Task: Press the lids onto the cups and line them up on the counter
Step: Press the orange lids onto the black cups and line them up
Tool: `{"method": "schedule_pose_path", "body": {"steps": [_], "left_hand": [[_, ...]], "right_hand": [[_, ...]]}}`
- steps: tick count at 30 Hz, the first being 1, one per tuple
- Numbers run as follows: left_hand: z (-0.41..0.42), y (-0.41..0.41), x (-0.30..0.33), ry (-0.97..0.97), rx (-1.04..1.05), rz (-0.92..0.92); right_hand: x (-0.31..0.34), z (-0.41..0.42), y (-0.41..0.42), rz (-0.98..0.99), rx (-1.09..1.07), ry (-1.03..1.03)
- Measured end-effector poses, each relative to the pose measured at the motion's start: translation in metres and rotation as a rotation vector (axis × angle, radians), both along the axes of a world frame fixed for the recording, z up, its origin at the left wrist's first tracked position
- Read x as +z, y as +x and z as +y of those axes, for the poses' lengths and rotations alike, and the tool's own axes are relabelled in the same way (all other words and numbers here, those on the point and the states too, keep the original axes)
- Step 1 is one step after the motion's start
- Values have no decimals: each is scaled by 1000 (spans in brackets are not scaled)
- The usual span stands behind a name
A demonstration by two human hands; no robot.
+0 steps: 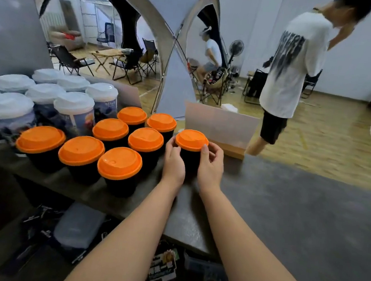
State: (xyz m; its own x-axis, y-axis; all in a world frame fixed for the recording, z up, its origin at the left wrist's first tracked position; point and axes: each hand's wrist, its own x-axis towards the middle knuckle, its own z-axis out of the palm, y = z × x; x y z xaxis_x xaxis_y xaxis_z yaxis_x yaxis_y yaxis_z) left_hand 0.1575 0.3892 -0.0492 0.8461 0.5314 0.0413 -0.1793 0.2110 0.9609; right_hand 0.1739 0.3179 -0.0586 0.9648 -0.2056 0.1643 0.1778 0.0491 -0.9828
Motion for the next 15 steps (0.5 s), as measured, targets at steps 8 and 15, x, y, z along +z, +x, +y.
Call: {"method": "schedule_pose_path", "body": {"steps": [8,15], "left_hand": [[1,7,-4,84,-32,45],[5,12,-11,188,-47,113]], "right_hand": [[-7,9,6,-17,-22,-41],[-12,11,1,-31,-33,-65]]}}
